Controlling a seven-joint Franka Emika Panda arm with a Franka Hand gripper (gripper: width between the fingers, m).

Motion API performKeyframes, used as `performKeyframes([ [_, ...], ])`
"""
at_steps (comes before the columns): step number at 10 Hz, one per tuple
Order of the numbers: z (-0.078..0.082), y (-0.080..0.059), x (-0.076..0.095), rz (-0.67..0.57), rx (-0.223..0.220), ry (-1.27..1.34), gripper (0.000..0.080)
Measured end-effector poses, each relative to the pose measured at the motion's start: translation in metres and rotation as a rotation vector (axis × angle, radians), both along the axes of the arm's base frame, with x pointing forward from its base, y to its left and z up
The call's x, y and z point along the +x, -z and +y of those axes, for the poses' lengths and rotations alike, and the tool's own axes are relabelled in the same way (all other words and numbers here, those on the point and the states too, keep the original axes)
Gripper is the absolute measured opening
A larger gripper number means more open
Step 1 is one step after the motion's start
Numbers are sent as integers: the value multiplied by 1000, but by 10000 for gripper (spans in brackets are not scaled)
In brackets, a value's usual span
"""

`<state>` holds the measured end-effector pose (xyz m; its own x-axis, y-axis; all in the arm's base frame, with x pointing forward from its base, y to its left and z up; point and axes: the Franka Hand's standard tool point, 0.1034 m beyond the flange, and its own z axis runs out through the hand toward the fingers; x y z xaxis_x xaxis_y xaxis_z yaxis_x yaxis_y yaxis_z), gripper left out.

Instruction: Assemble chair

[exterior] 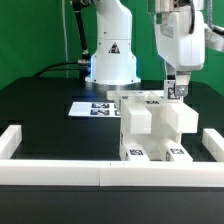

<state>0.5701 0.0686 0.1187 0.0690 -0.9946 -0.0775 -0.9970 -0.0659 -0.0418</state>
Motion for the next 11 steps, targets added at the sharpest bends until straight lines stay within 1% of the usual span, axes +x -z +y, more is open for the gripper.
performKeyframes([
  [11,0,1,0,-64,-36,-850,649],
])
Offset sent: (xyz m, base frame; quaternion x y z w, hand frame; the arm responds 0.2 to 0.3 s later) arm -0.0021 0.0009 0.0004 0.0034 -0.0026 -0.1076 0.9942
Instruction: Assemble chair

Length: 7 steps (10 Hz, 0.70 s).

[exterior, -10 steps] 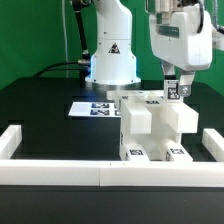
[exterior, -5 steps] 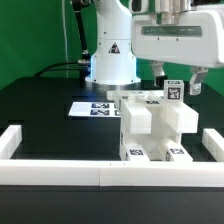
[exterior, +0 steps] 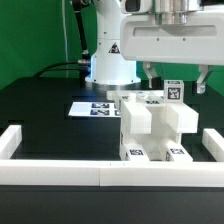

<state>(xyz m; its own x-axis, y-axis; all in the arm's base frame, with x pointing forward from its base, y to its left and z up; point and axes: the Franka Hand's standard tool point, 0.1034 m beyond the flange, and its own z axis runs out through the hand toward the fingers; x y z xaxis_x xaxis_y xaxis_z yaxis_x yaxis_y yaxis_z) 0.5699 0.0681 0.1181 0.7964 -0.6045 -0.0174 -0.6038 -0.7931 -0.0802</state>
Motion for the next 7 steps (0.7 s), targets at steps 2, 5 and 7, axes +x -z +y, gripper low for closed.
performKeyframes([
  [2,-1,0,0,-12,-15,-178,649],
  [5,-2,0,0,-24,-22,-360,649],
  [7,-2,0,0,-28,-24,-421,649],
])
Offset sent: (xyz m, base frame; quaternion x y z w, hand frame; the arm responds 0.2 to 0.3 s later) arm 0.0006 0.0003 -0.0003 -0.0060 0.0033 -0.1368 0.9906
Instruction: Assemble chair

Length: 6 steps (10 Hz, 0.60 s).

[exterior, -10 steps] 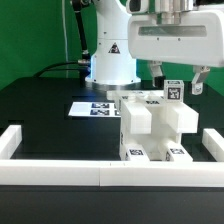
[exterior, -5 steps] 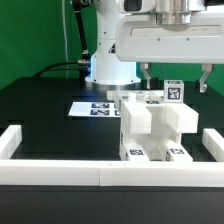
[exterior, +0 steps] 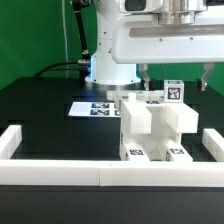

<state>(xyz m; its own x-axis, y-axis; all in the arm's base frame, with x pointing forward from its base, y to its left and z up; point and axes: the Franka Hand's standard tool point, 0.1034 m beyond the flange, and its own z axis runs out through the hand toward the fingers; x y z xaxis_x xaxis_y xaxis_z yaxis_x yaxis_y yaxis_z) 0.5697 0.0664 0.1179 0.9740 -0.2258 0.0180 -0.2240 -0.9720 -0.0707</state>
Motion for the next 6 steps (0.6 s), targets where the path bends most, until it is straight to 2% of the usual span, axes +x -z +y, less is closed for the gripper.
performKeyframes([
  [2,0,0,0,0,0,0,634],
  [3,0,0,0,0,0,0,444],
  [4,0,0,0,0,0,0,444],
  [5,0,0,0,0,0,0,283],
  [6,0,0,0,0,0,4,285],
])
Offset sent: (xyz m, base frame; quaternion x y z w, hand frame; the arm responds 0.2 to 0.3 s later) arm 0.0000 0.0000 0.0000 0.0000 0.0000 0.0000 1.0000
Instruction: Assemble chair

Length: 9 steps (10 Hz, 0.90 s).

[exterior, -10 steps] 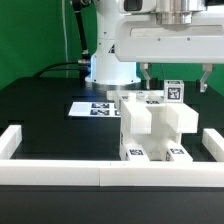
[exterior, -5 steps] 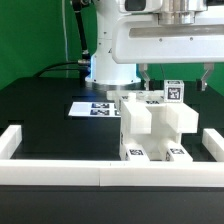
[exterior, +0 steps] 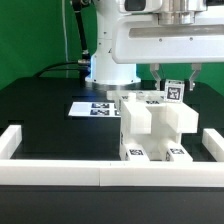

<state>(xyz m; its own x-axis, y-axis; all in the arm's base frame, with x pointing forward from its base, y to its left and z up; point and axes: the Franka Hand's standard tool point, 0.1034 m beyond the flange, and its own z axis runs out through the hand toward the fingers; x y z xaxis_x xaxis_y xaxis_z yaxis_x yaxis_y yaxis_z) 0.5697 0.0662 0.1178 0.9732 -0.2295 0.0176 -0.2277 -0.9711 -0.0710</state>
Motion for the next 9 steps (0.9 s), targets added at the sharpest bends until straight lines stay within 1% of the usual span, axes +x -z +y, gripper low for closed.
performKeyframes([
  [3,0,0,0,7,4,105,285],
  [6,0,0,0,21,12,324,287],
  [7,0,0,0,23,13,356,287],
  [9,1,0,0,35,21,532,287],
])
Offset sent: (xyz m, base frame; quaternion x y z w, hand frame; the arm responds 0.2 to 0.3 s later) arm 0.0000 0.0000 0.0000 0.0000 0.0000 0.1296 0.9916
